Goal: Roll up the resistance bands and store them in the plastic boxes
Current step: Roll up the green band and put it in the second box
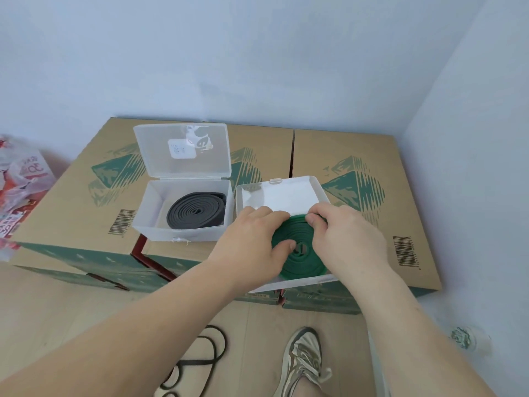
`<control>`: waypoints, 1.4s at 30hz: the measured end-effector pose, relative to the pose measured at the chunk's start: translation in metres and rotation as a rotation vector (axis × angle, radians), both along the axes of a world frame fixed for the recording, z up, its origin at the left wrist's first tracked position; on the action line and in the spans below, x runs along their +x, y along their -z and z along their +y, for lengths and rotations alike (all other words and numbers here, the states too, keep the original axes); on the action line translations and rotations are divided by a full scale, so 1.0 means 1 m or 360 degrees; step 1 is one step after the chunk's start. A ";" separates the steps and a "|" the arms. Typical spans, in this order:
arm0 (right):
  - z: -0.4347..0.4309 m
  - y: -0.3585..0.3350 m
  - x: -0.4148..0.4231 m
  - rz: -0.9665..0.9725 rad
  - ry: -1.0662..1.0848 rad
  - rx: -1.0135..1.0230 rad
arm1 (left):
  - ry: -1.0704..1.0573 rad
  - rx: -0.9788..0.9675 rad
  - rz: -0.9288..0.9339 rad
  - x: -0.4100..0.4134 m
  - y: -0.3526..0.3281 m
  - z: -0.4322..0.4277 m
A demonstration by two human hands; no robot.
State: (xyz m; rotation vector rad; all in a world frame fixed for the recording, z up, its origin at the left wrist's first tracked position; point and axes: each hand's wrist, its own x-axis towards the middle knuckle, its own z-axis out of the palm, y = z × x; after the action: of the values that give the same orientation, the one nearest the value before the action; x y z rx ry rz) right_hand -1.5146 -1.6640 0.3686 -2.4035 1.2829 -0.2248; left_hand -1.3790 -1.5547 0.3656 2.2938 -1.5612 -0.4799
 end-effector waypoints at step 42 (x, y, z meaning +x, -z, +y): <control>0.023 -0.013 0.005 0.0501 -0.0045 -0.0113 | 0.0230 0.0264 0.0032 -0.004 0.007 0.001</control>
State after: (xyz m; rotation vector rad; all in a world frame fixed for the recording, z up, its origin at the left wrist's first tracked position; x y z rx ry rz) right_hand -1.5099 -1.6411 0.3817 -2.5914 1.3915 0.1243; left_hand -1.3826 -1.5542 0.3591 2.2953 -1.7451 -0.6912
